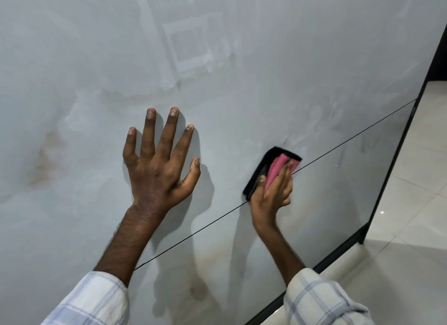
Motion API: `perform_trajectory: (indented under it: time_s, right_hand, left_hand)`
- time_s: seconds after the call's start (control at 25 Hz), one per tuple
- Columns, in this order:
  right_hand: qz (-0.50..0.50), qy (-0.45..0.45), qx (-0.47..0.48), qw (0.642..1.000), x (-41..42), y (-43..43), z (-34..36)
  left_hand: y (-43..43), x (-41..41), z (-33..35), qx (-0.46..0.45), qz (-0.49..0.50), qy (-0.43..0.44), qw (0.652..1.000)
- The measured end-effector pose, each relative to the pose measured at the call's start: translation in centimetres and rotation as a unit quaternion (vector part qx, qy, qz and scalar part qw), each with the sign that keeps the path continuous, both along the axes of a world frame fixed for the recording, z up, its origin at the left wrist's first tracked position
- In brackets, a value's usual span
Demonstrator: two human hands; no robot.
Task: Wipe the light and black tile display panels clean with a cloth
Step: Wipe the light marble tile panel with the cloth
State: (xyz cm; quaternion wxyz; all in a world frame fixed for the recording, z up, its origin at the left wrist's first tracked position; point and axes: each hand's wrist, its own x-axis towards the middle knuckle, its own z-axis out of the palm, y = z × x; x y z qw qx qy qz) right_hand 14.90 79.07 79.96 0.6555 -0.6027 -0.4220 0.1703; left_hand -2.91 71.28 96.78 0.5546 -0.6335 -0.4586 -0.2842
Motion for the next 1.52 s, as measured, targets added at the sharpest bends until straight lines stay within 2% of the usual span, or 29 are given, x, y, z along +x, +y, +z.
perform_trajectory:
  time_s: [0.12,0.2,0.28,0.44,0.52,0.6,0.68,0.8,0.84,0.96,1.2,1.36,1.44,1.52]
  right_hand:
    - [0.039,-0.119,0.018,0.992,-4.1,-4.3,-3.3]
    - [0.061,-0.150,0.046,0.986,-2.5,-3.5,-3.8]
    - [0.040,-0.166,0.055,0.984,1.1,-0.9,-2.9]
    - [0.014,-0.038,0.025,0.999,8.5,5.6,0.9]
    - [0.004,-0.035,0.031,0.999,9.0,6.1,1.0]
    - [0.029,-0.113,0.050,0.992,7.9,4.6,-1.4]
    - [0.084,-0.213,0.097,0.969,7.7,2.7,-3.9]
    - [0.095,-0.296,0.180,0.933,12.3,6.1,-3.0]
    - [0.076,-0.285,0.188,0.937,14.1,7.4,-1.8]
    - [0.052,-0.149,0.142,0.977,16.8,10.2,2.2]
    - [0.157,-0.036,0.104,0.982,15.0,7.0,3.3]
    - [0.104,0.092,0.095,0.986,13.9,7.8,5.3]
    - [0.059,0.051,0.105,0.991,12.0,7.6,5.1]
    - [0.086,-0.118,0.163,0.976,10.2,6.1,2.4]
  left_hand:
    - [-0.1,-0.1,-0.1,0.001,-0.005,-0.005,1.000]
    - [-0.1,-0.1,-0.1,-0.001,-0.009,-0.001,1.000]
    - [-0.1,-0.1,0.1,-0.005,-0.009,-0.006,1.000]
    - [-0.1,0.4,0.2,0.002,0.004,-0.014,1.000]
    - [0.3,1.2,0.2,0.000,-0.010,-0.055,0.998]
    - [0.8,3.2,-0.2,-0.009,-0.021,-0.110,0.994]
    - [1.9,6.1,0.0,-0.008,-0.017,-0.121,0.992]
    - [4.1,9.1,1.3,-0.009,-0.001,-0.133,0.991]
    - [4.9,9.5,1.3,-0.001,0.021,-0.136,0.990]
    - [6.3,9.5,-0.2,0.024,0.086,-0.118,0.989]
    - [6.6,8.9,-0.4,0.031,0.114,-0.106,0.987]
    - [6.7,9.0,-0.5,0.033,0.111,-0.103,0.988]
    - [6.6,9.1,-0.5,0.034,0.112,-0.109,0.987]
    - [6.5,9.3,-0.5,0.031,0.105,-0.111,0.988]
